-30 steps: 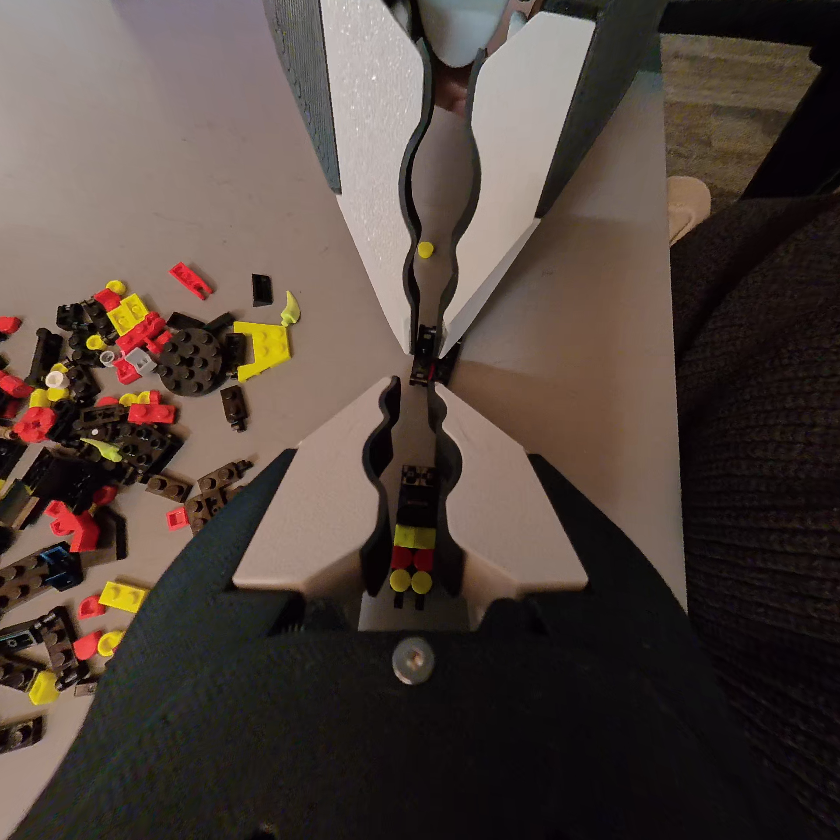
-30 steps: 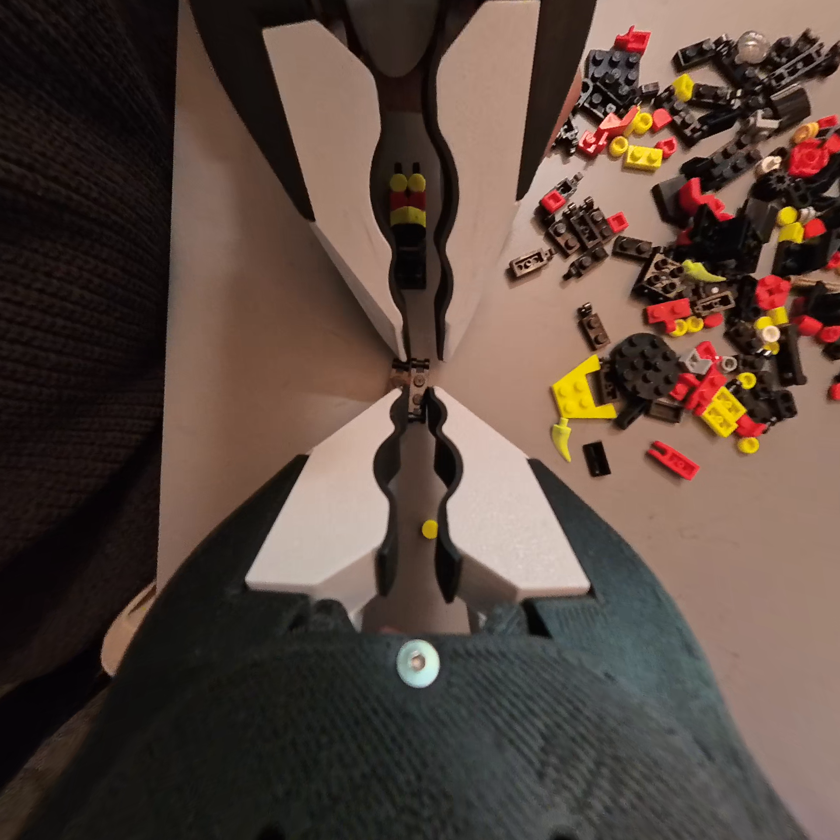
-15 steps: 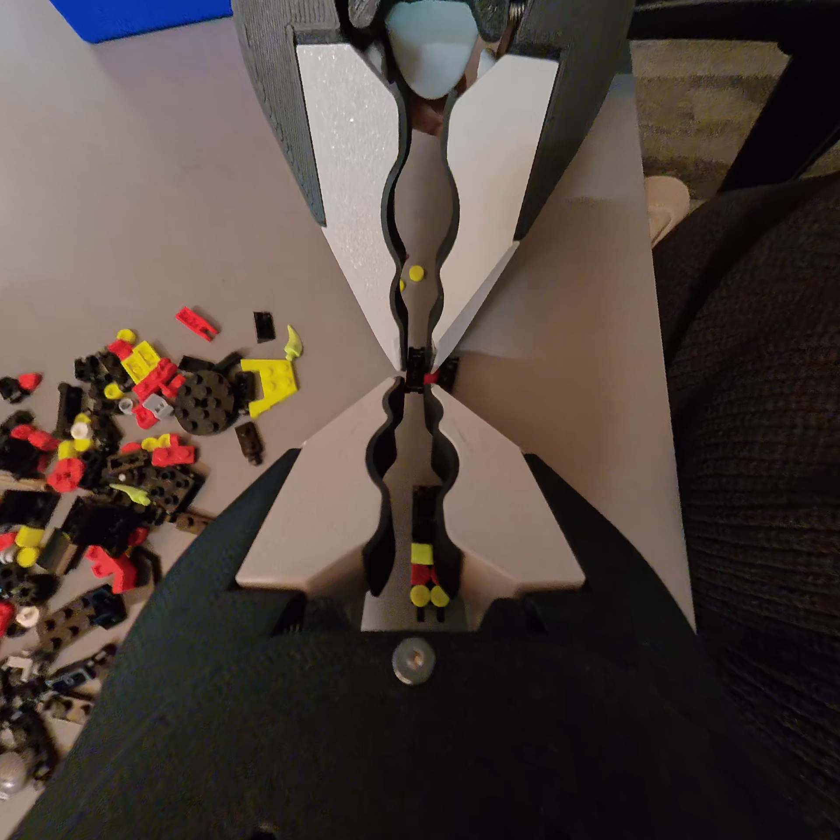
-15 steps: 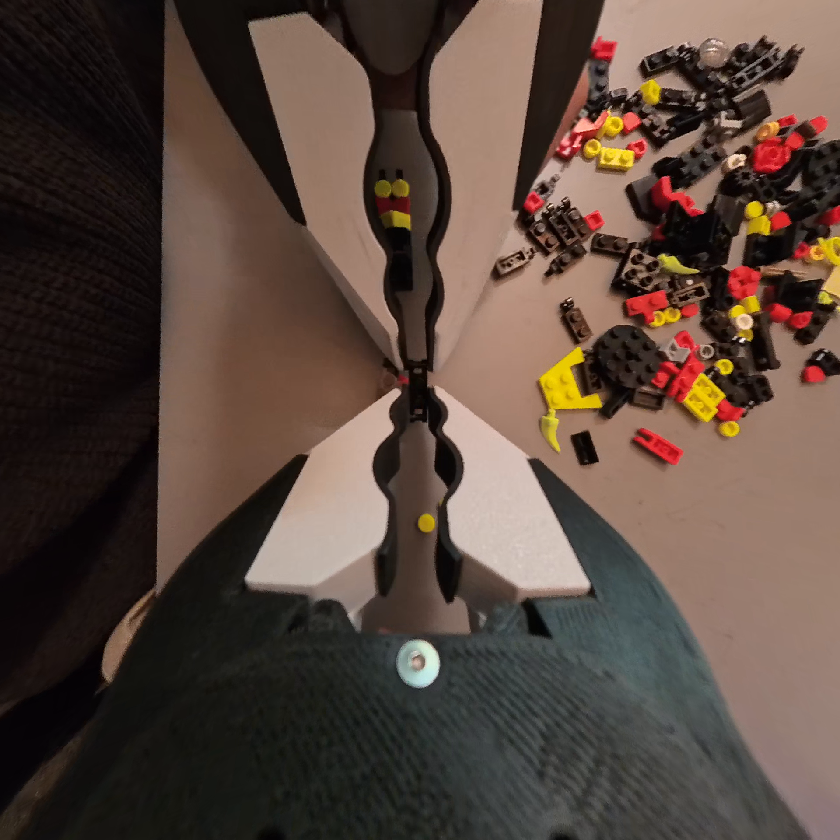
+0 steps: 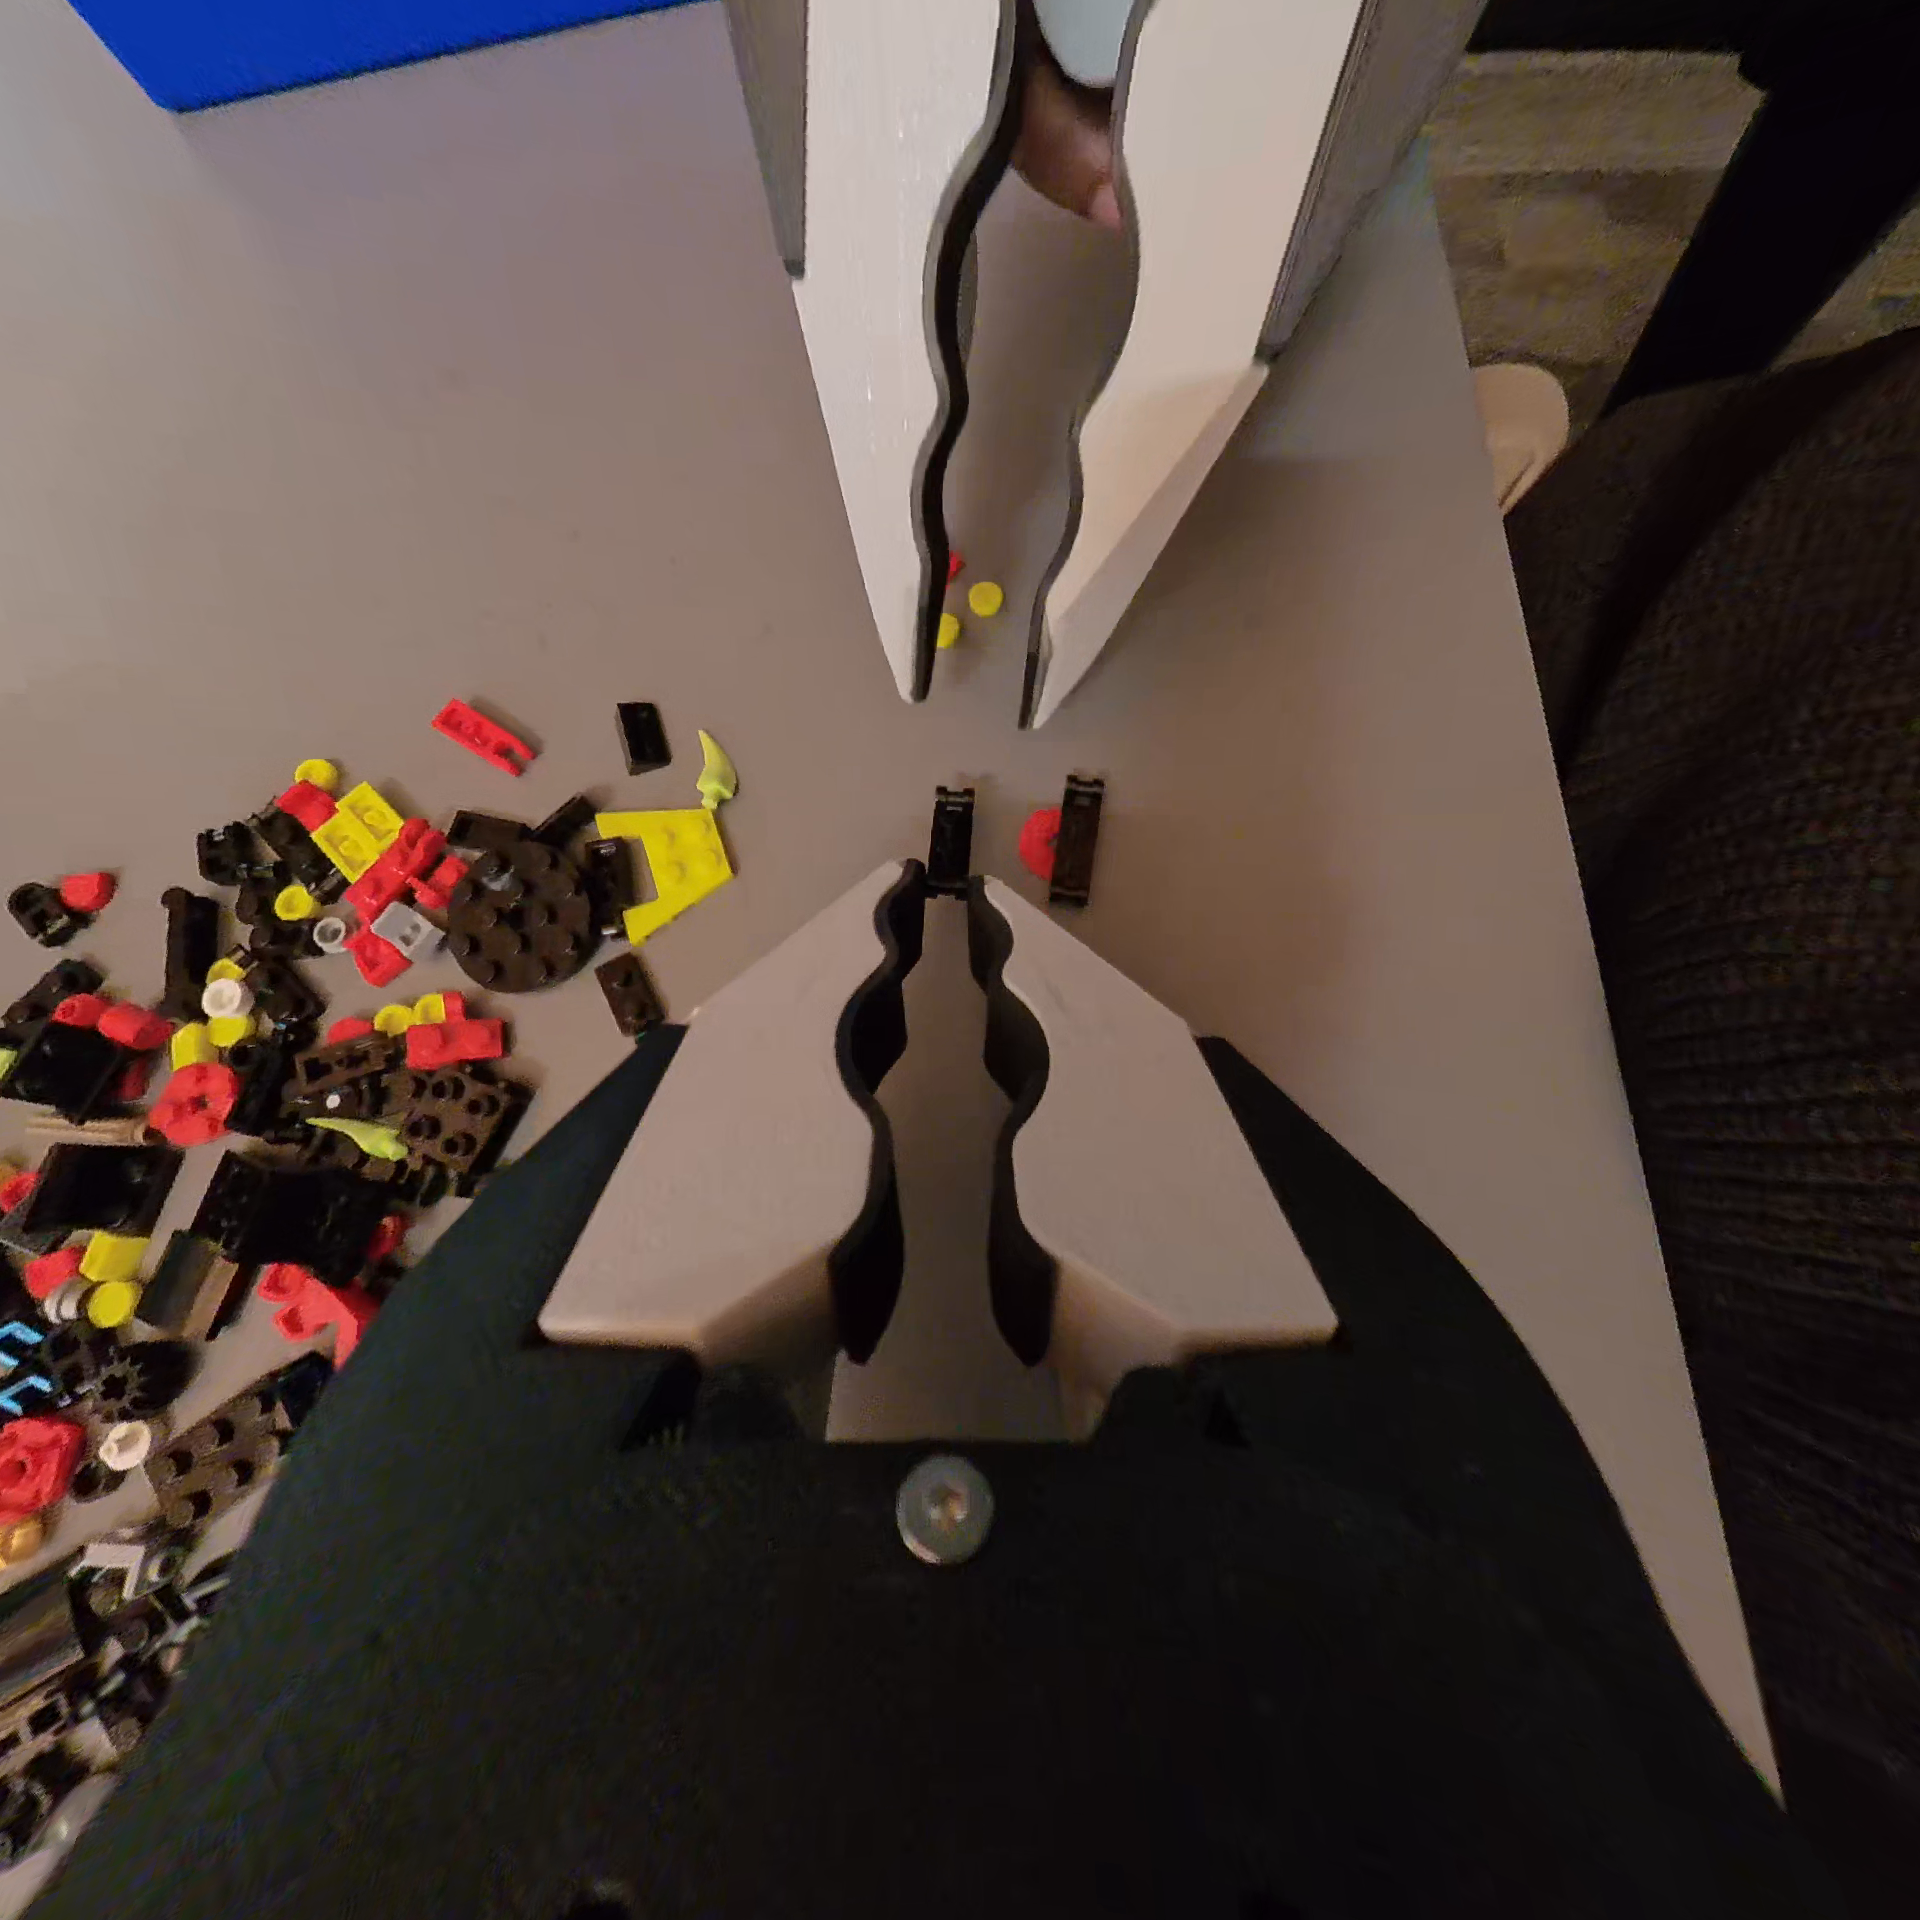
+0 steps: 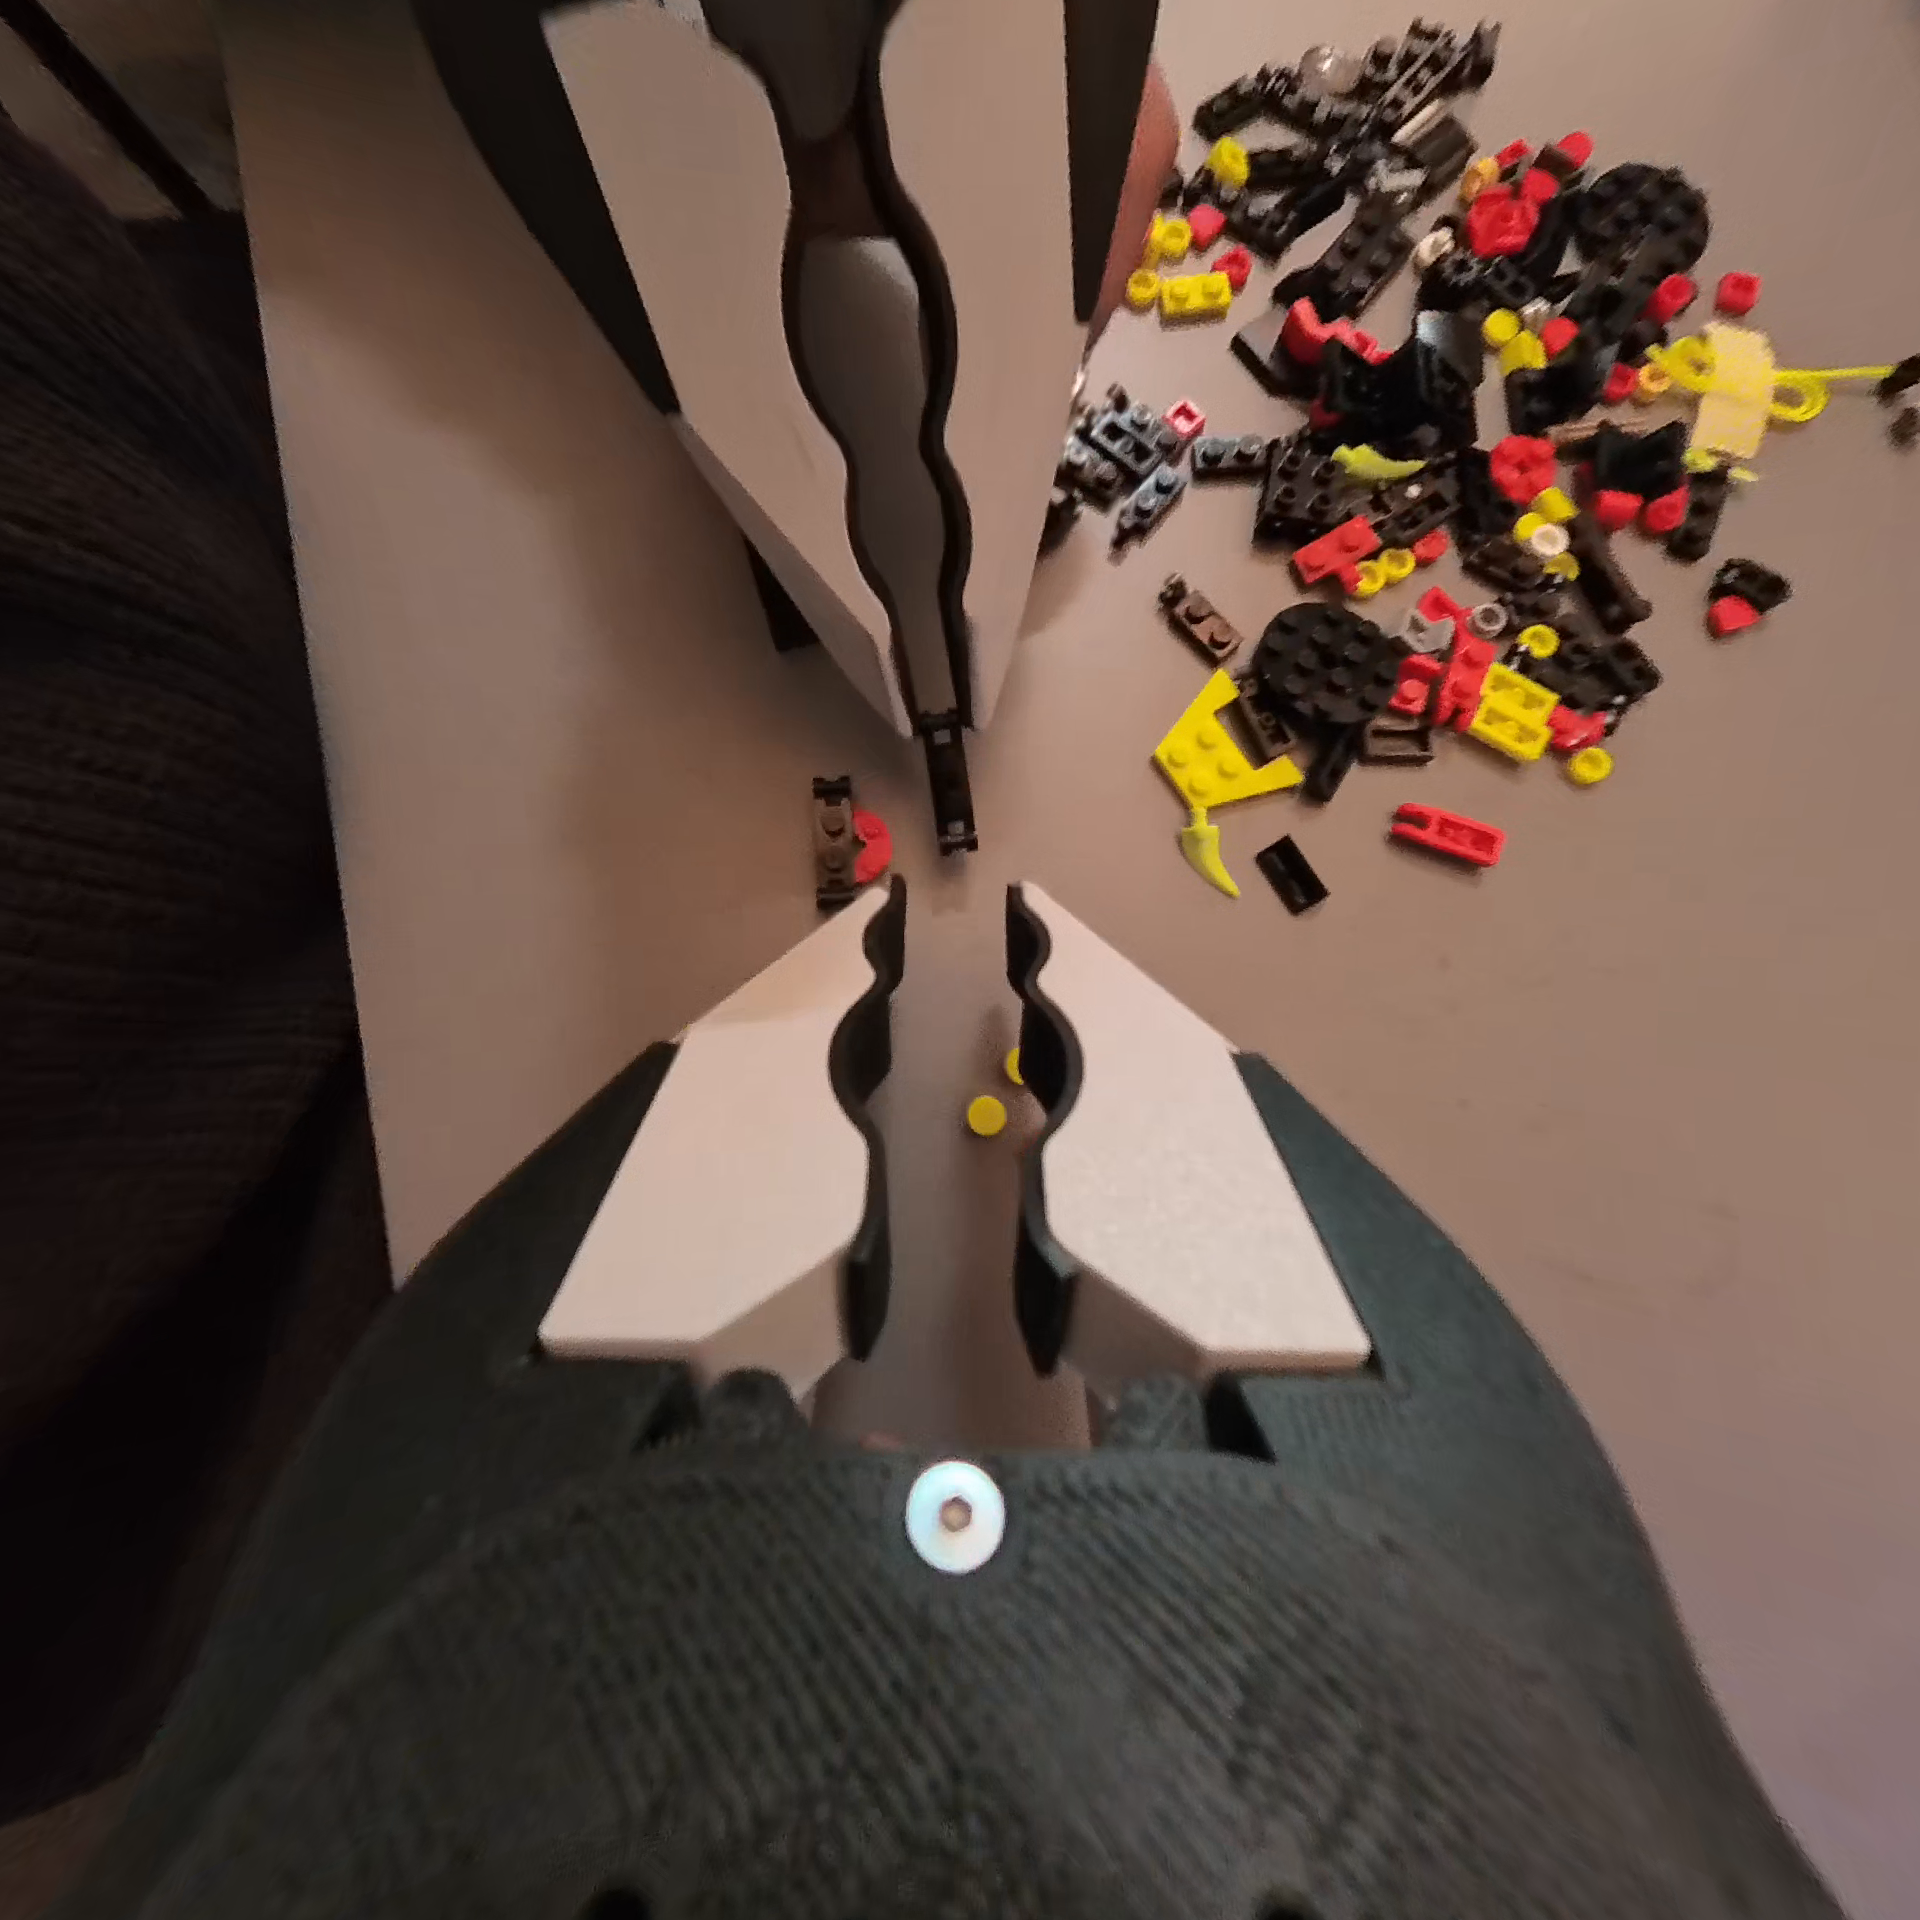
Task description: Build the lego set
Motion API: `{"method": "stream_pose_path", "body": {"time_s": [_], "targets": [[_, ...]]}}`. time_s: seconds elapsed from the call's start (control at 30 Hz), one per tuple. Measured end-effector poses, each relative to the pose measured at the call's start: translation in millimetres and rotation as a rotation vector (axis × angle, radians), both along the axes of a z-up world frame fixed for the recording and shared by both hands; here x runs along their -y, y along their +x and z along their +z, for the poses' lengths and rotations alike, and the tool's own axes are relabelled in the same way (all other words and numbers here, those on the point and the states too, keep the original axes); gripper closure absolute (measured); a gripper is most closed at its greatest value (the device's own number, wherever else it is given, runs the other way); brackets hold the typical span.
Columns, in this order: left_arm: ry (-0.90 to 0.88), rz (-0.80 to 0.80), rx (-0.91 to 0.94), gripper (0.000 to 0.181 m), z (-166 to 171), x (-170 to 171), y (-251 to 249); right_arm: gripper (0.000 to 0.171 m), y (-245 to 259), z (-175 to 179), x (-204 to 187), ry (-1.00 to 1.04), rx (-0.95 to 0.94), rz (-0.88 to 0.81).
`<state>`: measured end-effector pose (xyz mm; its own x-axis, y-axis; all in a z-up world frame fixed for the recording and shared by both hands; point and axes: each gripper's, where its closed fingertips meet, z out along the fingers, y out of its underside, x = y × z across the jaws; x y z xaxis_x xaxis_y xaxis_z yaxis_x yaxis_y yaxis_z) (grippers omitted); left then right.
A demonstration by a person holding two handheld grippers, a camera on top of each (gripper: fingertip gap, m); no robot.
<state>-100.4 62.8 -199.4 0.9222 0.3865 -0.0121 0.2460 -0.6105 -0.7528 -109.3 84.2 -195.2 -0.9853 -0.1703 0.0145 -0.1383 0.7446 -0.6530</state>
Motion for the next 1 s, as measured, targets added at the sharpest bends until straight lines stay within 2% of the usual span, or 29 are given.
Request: {"method": "stream_pose_path", "body": {"time_s": [0.13,0.4,1.0], "targets": [[0.022,-0.01,-0.007,0.175,4.2,-3.2,1.0,0.153,2.0,-11.2,0.7,0.031,0.003,0.016],[0.03,-0.055,-0.043,0.175,3.3,-9.9,6.6,0.154,8.5,-0.9,0.2,-0.027,0.038,0.061],[0.031,-0.066,0.009,0.175,-4.9,-10.3,9.8,0.161,12.7,-12.7,0.9,0.012,0.048,0.099]]}}
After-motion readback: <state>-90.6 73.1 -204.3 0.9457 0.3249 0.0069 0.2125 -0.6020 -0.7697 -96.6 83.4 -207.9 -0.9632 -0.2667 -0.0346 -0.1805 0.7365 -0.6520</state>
